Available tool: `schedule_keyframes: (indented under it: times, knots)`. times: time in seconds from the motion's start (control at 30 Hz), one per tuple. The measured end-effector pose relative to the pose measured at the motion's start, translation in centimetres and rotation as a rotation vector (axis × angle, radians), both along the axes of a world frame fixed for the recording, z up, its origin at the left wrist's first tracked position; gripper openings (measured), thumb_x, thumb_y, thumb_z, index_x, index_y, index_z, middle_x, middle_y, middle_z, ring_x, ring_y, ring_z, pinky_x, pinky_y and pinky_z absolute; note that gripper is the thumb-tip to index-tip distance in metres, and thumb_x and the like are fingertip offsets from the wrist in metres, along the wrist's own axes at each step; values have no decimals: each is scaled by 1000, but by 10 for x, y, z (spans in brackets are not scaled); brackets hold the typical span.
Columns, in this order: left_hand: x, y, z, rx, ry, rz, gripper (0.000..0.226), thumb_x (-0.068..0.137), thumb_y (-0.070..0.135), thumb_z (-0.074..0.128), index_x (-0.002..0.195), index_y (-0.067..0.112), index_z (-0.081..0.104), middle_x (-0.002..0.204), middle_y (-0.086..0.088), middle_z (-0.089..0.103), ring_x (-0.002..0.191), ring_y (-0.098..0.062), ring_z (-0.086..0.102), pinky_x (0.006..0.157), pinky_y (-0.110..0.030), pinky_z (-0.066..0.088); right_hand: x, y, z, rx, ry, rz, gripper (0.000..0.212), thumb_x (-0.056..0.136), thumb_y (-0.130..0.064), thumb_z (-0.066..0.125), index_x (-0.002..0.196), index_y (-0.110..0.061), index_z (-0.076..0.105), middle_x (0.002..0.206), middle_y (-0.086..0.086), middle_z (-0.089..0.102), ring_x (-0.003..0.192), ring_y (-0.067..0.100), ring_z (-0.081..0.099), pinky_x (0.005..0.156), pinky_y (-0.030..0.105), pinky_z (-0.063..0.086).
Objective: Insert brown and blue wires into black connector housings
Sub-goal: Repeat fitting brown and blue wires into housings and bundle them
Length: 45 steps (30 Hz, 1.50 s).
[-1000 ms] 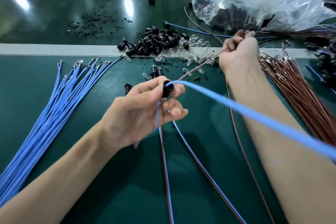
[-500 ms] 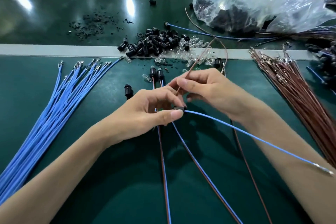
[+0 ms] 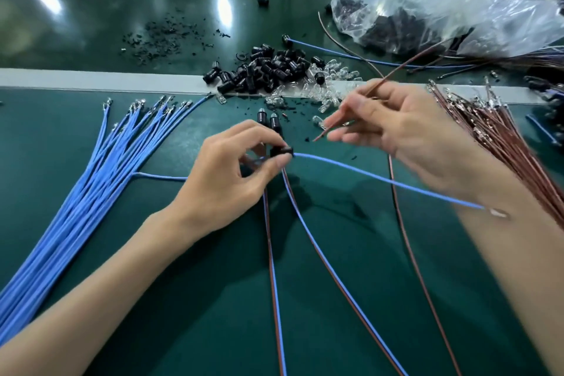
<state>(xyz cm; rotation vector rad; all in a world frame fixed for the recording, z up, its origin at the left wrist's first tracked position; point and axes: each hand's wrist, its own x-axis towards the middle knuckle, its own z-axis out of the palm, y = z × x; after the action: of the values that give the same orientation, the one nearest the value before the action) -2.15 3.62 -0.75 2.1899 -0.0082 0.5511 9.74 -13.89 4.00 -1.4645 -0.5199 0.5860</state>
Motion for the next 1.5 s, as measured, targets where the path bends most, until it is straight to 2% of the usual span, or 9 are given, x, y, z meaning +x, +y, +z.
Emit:
schedule_keyframes:
  times: [0.07,0.13,0.27,0.37,0.43,0.53,0.83,1.2,1.5]
  knots:
    - [1,2,-3,78,-48,104,12,85,12,69,94,5,68,87,-4,64,69,-21,58,63,-28,50,5,-8,8,21,23,10,7,81,-14,59,83,-8,56,81,11,74,75,21,72,64,17,55]
    - [2,3,-7,134,-66,139,12,86,11,68,96,6,68,86,-3,62,66,-19,56,63,-28,48,1,-6,8,-11,-9,21,15,71,-9,66,83,-7,56,80,12,73,76,20,72,69,19,56]
    - [4,5,-11,239,-78,186,18,86,16,63,101,6,66,88,-3,62,66,-11,51,68,-17,44,-3,-4,16,-121,-207,-30,14,76,0,69,81,-7,58,76,9,72,70,15,71,67,17,55]
    - [4,5,-12,300,-72,222,18,87,12,65,102,5,69,86,-4,61,66,-8,47,67,-11,37,-2,-13,36,-42,-230,-86,16,69,-11,70,80,-7,60,75,7,74,70,15,72,63,14,53]
    - [4,4,-13,322,-68,228,15,86,11,67,99,4,70,85,-5,63,66,-10,49,68,-13,37,-8,-8,34,34,-200,-128,12,72,-9,70,78,-7,59,72,4,73,67,14,72,60,13,53]
    - [3,0,-13,313,-88,199,18,86,14,63,98,1,69,84,-7,64,69,-11,53,69,-16,41,-26,15,2,21,-142,-220,16,82,2,67,74,-11,60,63,0,70,60,10,69,55,14,51]
    - [1,0,-13,278,-103,110,21,88,17,62,97,0,68,83,-5,64,69,-19,58,69,-30,49,-41,35,-50,163,24,-348,15,85,0,66,81,-13,58,72,1,71,63,12,69,59,18,51]
    - [2,1,-14,265,-110,51,17,87,14,63,96,1,68,81,-4,63,68,-13,54,67,-25,46,-46,34,-48,92,-71,-283,19,80,-6,73,73,-19,62,70,-2,72,53,10,64,52,17,47]
    - [2,1,-12,205,-102,53,20,88,18,61,96,2,69,80,-4,64,67,-17,57,67,-33,48,-46,34,-50,103,-53,-299,17,82,-9,72,76,-18,59,75,1,73,51,8,61,51,17,46]
